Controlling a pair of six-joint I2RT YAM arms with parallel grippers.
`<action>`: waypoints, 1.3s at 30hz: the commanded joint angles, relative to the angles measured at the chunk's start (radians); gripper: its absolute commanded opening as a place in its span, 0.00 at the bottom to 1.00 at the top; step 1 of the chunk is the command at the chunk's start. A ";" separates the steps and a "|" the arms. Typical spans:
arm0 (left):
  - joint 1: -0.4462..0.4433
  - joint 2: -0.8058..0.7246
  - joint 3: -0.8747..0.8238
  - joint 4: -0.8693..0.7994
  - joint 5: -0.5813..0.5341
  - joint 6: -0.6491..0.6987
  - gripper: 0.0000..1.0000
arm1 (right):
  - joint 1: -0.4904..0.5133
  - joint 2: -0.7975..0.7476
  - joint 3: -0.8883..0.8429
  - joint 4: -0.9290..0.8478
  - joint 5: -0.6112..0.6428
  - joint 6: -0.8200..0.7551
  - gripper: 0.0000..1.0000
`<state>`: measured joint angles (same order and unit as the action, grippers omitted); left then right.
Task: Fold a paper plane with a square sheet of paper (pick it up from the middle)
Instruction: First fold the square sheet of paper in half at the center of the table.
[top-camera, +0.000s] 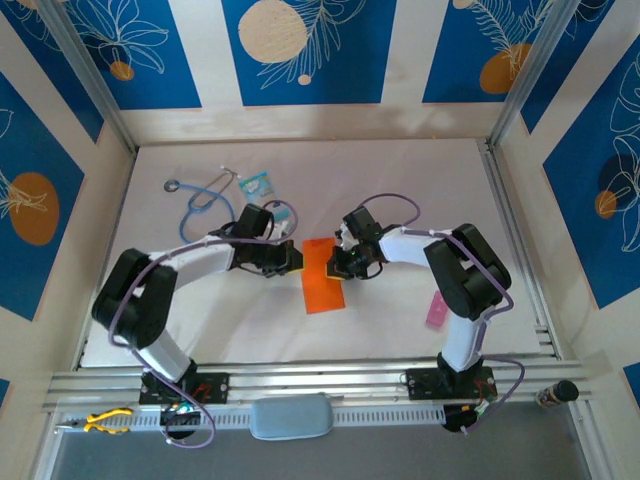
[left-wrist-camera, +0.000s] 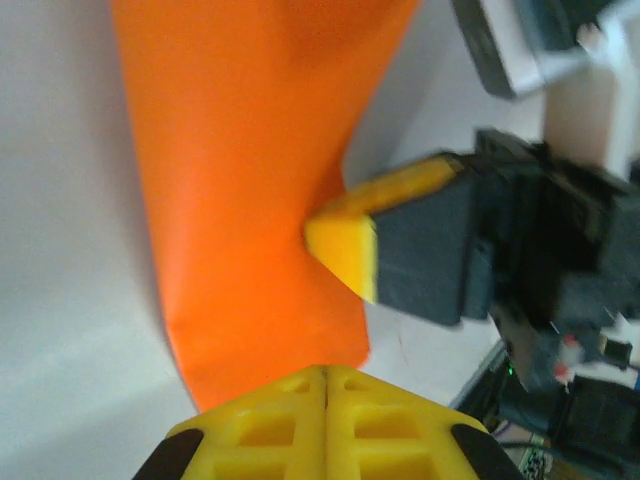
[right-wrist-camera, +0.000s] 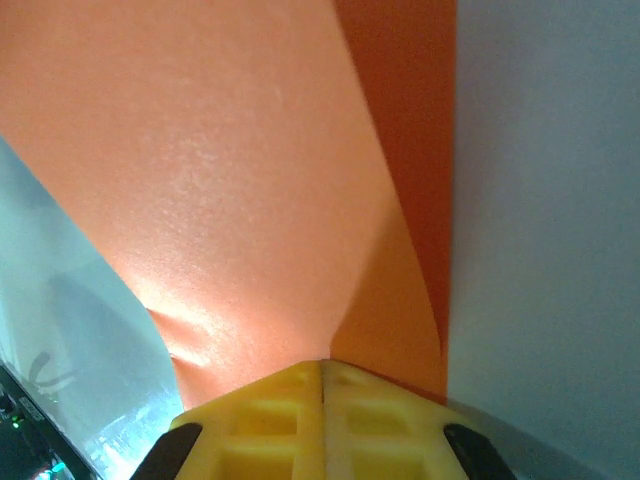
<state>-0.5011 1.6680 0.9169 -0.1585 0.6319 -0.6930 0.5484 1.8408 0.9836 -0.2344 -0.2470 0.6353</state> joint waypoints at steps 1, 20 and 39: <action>0.008 0.077 0.069 -0.014 0.039 0.044 0.08 | -0.005 0.056 0.003 -0.113 0.037 -0.055 0.00; 0.009 0.250 0.029 0.014 -0.051 0.090 0.07 | -0.004 0.063 0.003 -0.134 0.045 -0.040 0.00; 0.044 0.262 0.187 -0.047 -0.042 0.108 0.11 | -0.001 0.061 -0.008 -0.121 0.049 -0.024 0.00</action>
<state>-0.4725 1.8931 1.0733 -0.1841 0.6010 -0.6167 0.5457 1.8572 1.0134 -0.2783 -0.2584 0.6037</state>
